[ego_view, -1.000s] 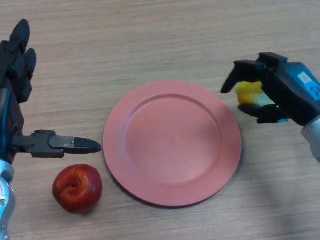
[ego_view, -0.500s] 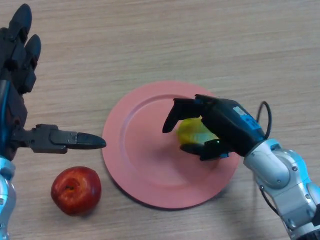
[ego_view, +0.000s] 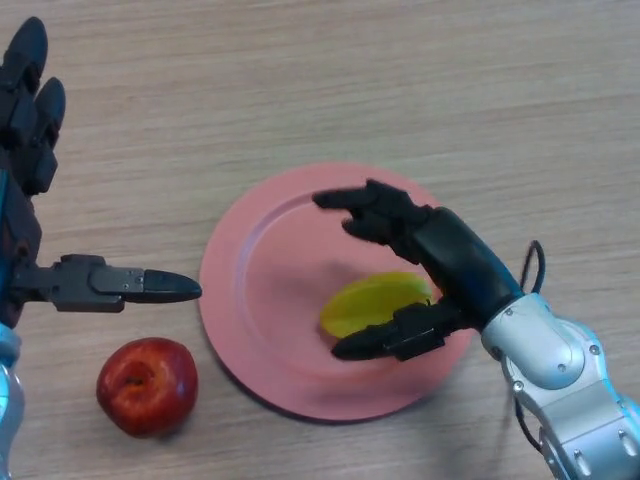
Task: Pick up the yellow starfruit and place it on the plate
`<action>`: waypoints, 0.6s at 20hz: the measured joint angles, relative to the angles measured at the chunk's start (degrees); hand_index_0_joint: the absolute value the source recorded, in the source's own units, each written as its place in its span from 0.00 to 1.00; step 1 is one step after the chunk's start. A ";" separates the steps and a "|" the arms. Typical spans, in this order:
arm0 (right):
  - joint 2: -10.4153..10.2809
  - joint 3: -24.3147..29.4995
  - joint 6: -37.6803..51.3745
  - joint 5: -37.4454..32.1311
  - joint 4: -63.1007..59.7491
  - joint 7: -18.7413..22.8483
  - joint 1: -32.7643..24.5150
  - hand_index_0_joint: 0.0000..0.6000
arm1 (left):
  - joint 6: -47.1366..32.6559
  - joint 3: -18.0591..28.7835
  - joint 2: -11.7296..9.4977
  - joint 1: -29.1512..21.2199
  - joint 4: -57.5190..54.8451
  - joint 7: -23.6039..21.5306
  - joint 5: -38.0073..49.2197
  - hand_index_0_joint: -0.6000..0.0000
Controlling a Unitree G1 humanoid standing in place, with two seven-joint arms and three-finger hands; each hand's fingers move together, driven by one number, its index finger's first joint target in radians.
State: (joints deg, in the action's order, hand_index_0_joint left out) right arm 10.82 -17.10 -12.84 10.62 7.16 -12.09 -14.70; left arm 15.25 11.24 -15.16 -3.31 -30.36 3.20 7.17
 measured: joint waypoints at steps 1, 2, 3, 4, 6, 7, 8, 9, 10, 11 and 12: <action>0.00 0.01 -1.84 -2.02 0.92 0.01 -0.01 0.00 | -0.01 -0.13 0.00 0.01 0.01 0.00 -0.07 1.00; 0.01 0.18 -4.68 -5.88 2.72 0.17 -0.01 0.00 | -0.02 -0.28 0.01 0.00 0.07 0.00 -0.18 1.00; 0.01 0.58 -5.56 -9.16 4.18 1.01 -0.02 0.00 | -0.02 -0.40 0.01 -0.05 0.14 0.00 -0.18 1.00; 0.01 2.20 -7.86 -11.17 8.81 1.68 0.19 0.00 | -0.01 -0.97 0.00 -0.49 0.17 0.00 -0.19 1.00; -0.06 7.34 -8.92 -14.69 15.03 1.72 0.18 0.00 | -0.01 -1.12 0.00 -0.83 0.19 -0.01 -0.22 1.00; -0.07 9.79 -9.77 -15.78 17.00 1.61 0.73 0.00 | -0.01 -1.41 0.01 -0.87 0.21 -0.01 -0.25 1.00; -0.06 12.73 -12.37 -15.86 19.79 1.10 1.87 0.00 | -0.04 -1.80 0.08 -0.50 0.33 -0.02 -0.27 1.00; -0.03 14.59 -13.97 -17.92 20.97 1.16 2.70 0.00 | -0.04 -1.96 0.19 -0.27 0.74 -0.01 -0.26 1.00; 0.52 16.04 -14.11 -20.26 21.04 1.63 3.79 0.00 | -0.04 -1.96 0.20 -0.03 1.13 -0.04 -0.26 1.00; 1.05 16.21 -14.11 -20.25 21.04 2.10 4.30 0.00 | -0.04 -1.95 0.20 0.08 1.13 -0.05 -0.24 1.00; 2.21 16.27 -14.01 -20.16 21.04 2.22 4.49 0.00 | -0.04 -1.96 0.21 0.09 1.12 -0.07 -0.25 1.00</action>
State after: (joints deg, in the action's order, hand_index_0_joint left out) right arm 13.03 -0.83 -26.85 -9.54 28.20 -9.86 -10.21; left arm 15.21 9.28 -14.95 -3.23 -29.24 3.13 6.92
